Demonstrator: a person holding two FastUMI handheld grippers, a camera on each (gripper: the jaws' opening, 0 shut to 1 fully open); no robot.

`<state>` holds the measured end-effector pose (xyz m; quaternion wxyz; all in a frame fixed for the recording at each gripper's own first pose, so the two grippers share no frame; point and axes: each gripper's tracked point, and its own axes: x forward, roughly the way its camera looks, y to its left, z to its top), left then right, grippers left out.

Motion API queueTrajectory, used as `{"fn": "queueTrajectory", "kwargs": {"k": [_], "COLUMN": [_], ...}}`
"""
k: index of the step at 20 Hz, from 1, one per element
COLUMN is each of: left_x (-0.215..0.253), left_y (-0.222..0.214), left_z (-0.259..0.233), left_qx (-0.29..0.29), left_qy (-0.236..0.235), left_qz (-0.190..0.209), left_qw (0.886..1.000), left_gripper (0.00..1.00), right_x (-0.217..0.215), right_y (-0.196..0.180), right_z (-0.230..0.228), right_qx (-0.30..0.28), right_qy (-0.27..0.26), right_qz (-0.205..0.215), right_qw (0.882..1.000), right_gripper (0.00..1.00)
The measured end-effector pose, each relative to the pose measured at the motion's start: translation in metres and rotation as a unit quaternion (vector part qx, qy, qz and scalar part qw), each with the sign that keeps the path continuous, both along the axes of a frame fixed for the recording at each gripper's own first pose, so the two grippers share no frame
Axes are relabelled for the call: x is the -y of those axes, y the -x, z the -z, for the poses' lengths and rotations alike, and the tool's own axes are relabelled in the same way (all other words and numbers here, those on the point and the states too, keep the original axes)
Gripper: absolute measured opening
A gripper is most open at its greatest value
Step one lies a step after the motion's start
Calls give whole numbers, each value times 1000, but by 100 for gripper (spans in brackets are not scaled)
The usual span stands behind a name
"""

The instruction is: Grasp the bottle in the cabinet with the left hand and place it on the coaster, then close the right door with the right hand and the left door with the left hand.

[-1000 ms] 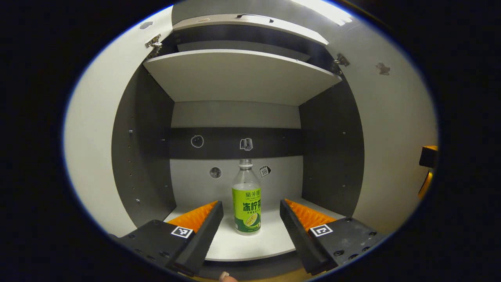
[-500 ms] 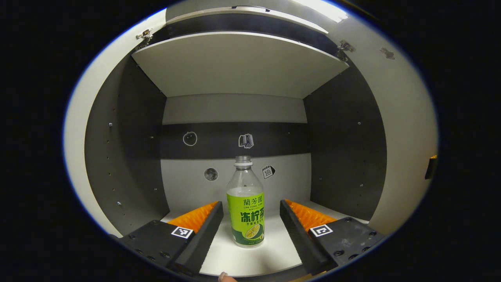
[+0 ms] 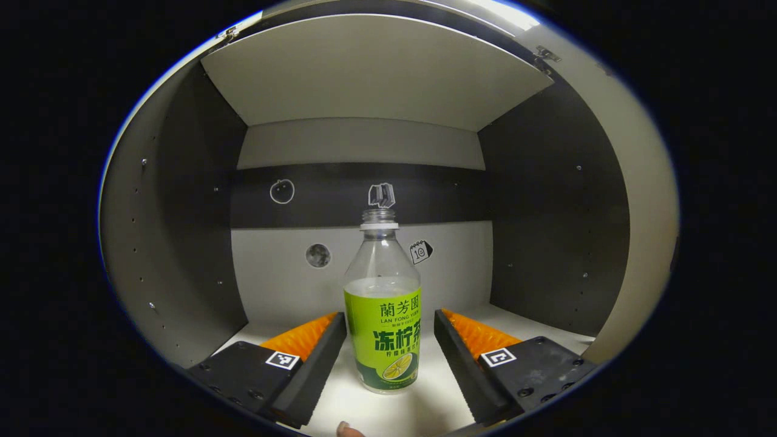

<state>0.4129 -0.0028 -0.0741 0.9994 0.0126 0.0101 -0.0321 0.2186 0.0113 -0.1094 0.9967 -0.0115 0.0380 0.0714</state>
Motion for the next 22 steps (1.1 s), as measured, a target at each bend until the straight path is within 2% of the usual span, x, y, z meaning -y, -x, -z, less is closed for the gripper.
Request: {"fn": "queueTrajectory", "kwargs": {"k": [2, 3, 4, 9, 12, 16, 22], "left_x": [-1, -1, 2, 8, 2, 0, 4], "left_y": [-3, -9, -7, 16, 50, 106, 199], "left_z": [0, 2, 1, -16, -37, -51, -46], "left_qx": [1, 1, -1, 8, 24, 30, 28], "left_qy": [-7, -6, 2, 26, 17, 32, 22], "left_qz": [0, 7, 19, 34, 29, 30, 32], "left_qw": [1000, 1000, 1000, 999, 999, 999, 999], "left_gripper": [94, 89, 78, 77, 77, 77, 77], "right_x": [0, -2, -3, -6, -6, -10, -7], "right_y": [-3, -3, -3, 5, 18, 45, 86], "right_z": [3, 3, 2, -6, -20, -43, -65], "right_qx": [-1, 2, 5, 14, 25, 46, 63], "right_qy": [2, 2, 3, 4, 2, 7, 23], "right_qz": [1, -1, -2, -3, -3, -7, 4], "right_qw": [1000, 1000, 1000, 1000, 1000, 999, 998], "right_gripper": [98, 98, 98, 98, 97, 98, 97]}}
